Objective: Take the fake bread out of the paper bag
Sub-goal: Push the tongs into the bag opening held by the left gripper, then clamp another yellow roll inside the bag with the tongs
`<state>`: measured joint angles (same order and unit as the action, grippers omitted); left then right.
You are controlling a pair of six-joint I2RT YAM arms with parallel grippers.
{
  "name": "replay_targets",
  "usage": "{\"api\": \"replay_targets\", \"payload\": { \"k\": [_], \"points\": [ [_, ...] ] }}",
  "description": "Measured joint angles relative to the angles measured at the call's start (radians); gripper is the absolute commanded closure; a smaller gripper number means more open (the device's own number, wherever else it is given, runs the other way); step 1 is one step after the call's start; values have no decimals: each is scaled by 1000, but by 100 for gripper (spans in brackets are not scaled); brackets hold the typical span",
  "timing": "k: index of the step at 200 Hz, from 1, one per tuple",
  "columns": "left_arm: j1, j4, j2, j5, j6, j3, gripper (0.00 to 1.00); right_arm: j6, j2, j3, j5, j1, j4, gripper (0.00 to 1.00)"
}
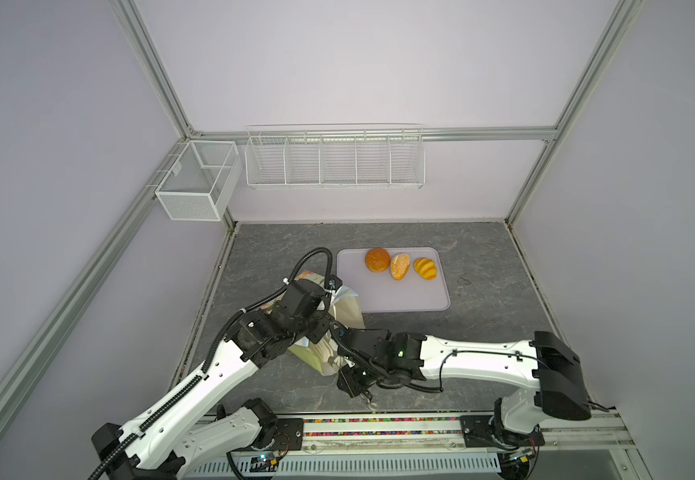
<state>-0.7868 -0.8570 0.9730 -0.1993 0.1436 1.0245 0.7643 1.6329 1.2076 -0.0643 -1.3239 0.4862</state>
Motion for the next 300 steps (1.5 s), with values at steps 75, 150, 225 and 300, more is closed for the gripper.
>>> {"api": "replay_targets", "payload": {
  "k": [75, 150, 225, 300],
  "points": [
    [0, 38, -29, 48, -9, -24, 100, 104, 47, 0, 76, 15, -17, 63],
    [0, 56, -29, 80, -15, -24, 100, 124, 98, 80, 128, 43, -9, 55],
    [6, 82, -43, 87, -26, -30, 100, 128, 162, 123, 180, 60, 56, 52],
    [12, 105, -60, 96, -41, -61, 100, 126, 205, 135, 184, 81, 71, 59]
  ]
}}
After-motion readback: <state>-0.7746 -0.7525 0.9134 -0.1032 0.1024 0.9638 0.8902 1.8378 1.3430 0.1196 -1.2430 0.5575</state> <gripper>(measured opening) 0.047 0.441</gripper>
